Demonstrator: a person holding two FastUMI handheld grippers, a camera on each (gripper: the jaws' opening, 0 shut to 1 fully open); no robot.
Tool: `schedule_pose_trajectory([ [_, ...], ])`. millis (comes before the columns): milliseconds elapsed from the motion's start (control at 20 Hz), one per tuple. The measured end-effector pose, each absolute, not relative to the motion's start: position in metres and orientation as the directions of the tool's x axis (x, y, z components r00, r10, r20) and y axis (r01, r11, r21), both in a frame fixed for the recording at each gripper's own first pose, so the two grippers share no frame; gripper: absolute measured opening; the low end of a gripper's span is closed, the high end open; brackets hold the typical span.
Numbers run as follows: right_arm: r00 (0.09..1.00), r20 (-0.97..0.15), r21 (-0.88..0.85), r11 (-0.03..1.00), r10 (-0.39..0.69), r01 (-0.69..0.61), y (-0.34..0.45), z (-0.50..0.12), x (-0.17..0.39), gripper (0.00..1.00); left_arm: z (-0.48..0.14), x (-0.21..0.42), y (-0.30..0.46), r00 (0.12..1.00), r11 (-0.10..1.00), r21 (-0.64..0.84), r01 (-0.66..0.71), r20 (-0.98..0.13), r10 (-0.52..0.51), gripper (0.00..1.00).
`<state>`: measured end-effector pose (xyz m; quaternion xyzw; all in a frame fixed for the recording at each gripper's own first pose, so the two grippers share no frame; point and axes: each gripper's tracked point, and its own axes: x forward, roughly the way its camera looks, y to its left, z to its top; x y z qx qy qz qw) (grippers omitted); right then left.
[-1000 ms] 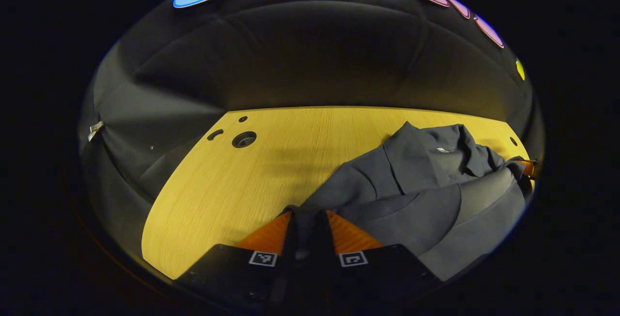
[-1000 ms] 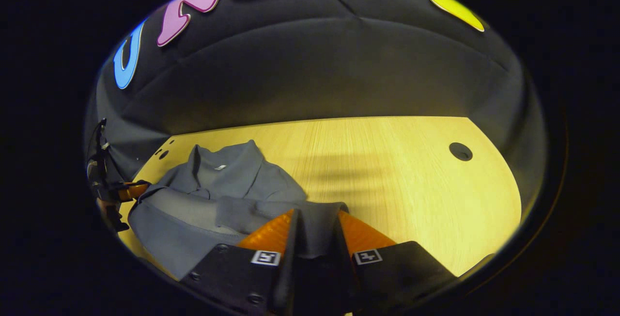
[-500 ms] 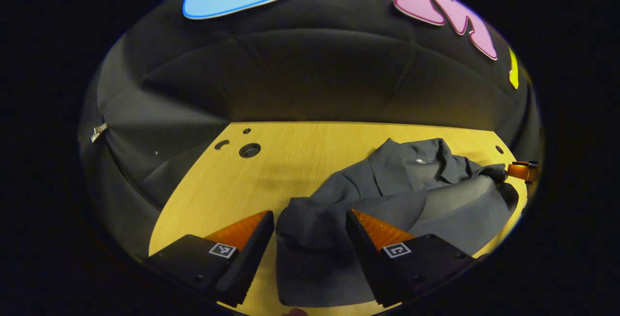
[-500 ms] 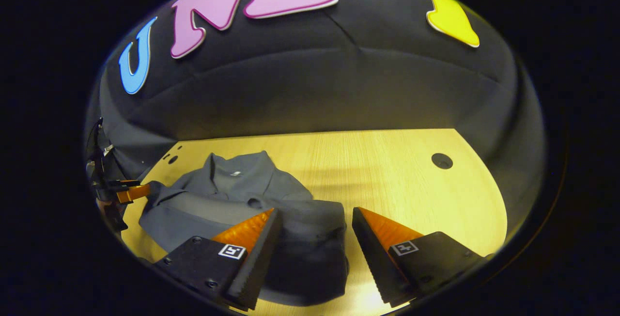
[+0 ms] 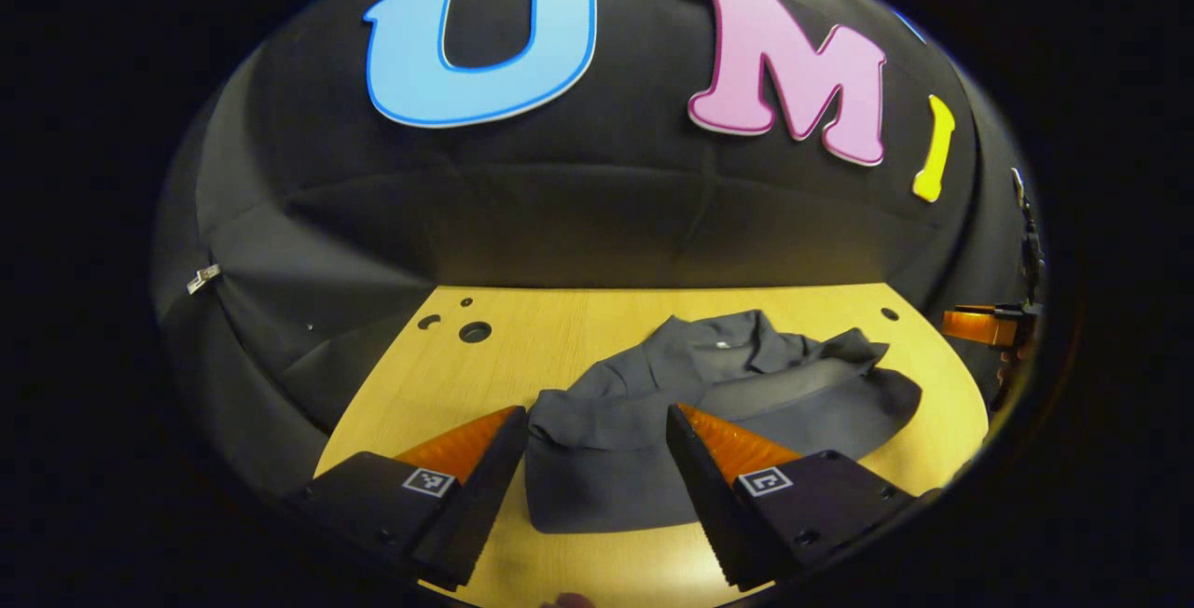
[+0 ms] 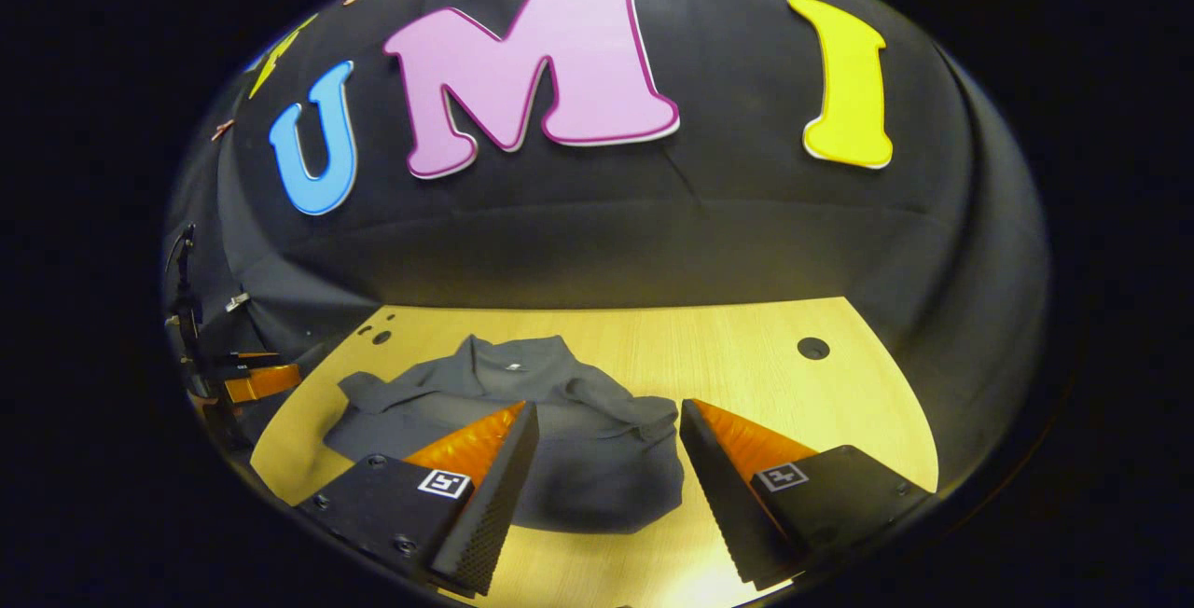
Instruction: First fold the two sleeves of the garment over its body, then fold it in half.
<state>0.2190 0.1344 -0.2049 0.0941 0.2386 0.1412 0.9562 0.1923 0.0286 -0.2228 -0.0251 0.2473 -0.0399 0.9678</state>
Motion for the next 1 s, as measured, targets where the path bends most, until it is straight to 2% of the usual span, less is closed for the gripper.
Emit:
schedule_pose_trajectory([
  [150,0.863,-0.404,0.234,0.947,0.302,-0.221,0.131,-0.184,0.191,0.95,-0.206,0.160,0.029,0.882,0.993,-0.080,0.086,-0.457,-0.113,0.94],
  [550,0.874,-0.393,0.278,0.943,0.287,-0.184,0.130,-0.170,0.112,0.94,-0.200,0.089,0.039,0.885,0.981,-0.196,0.014,-0.455,-0.103,0.95],
  [750,0.860,-0.429,0.281,0.946,0.275,-0.162,0.130,-0.184,0.081,0.95,-0.211,0.063,0.039,0.875,0.986,-0.167,0.028,-0.472,-0.105,0.95],
  [800,0.860,-0.433,0.283,0.947,0.270,-0.155,0.130,-0.184,0.076,0.95,-0.214,0.057,0.040,0.870,0.987,-0.158,0.039,-0.480,-0.111,0.90],
  [850,0.860,-0.434,0.289,0.946,0.268,-0.148,0.130,-0.185,0.072,0.95,-0.217,0.054,0.039,0.867,0.987,-0.151,0.051,-0.484,-0.119,0.95],
  [1000,0.857,-0.445,0.286,0.948,0.261,-0.140,0.132,-0.189,0.061,0.95,-0.222,0.048,0.038,0.858,0.986,-0.153,0.066,-0.496,-0.135,0.95],
])
